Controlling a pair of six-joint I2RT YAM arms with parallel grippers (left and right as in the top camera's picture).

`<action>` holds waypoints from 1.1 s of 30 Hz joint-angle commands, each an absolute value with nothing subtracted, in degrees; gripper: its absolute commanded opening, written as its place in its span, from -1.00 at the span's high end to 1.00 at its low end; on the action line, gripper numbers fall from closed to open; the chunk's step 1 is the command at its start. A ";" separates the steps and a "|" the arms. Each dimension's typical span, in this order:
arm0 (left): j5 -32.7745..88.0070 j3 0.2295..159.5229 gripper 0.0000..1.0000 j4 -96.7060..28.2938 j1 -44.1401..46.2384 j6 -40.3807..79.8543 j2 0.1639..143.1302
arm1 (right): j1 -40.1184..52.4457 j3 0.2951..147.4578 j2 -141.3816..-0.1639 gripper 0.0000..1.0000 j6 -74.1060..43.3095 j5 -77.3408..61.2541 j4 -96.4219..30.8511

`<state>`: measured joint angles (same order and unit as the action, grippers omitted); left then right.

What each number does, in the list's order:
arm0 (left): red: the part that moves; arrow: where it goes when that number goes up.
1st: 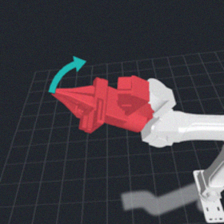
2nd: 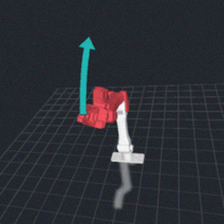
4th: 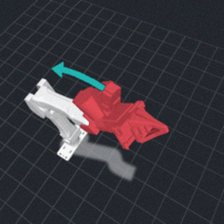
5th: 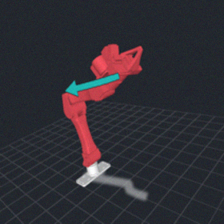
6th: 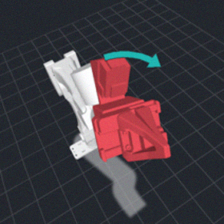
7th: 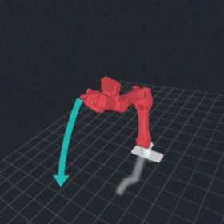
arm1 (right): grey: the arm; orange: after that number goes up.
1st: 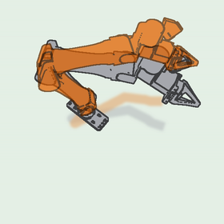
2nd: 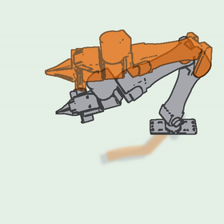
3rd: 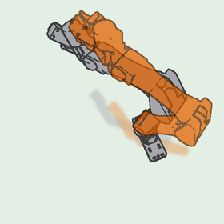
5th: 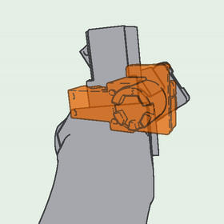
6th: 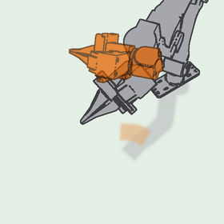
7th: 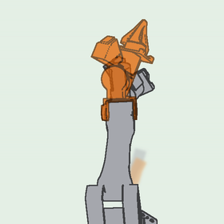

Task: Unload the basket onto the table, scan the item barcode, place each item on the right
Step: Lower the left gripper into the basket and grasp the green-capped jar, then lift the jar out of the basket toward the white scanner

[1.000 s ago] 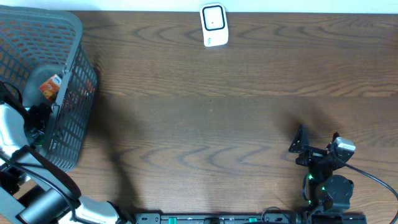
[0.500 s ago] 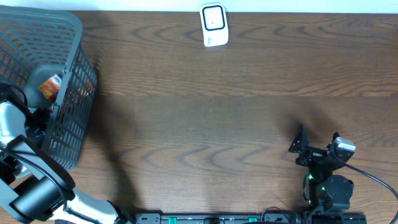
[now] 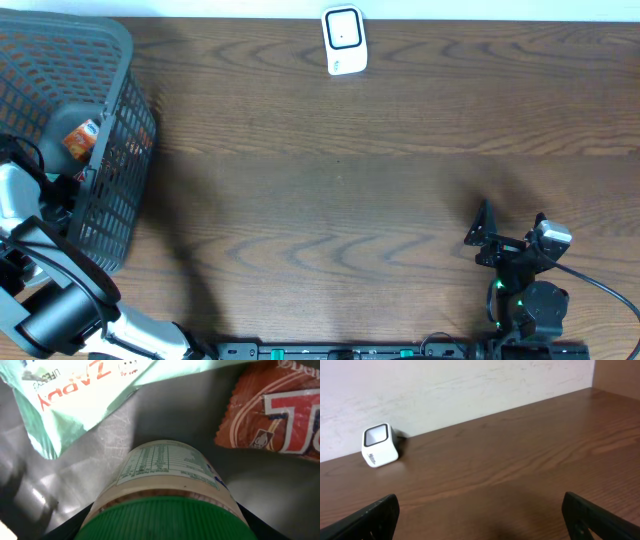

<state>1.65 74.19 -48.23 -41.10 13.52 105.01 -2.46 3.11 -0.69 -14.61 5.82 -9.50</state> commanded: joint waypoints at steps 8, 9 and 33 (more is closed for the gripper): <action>9.06 83.64 -0.17 -49.50 -41.23 13.74 92.51 | -2.92 2.79 -0.43 -0.98 -14.50 6.11 -9.43; 9.98 84.07 -0.17 -49.34 -41.23 13.89 91.29 | -2.92 2.79 -0.43 -0.98 -14.50 6.11 -9.41; 35.38 84.90 -0.17 -35.40 -33.21 22.79 71.90 | -2.92 2.79 -0.43 -0.98 -14.50 6.11 -9.41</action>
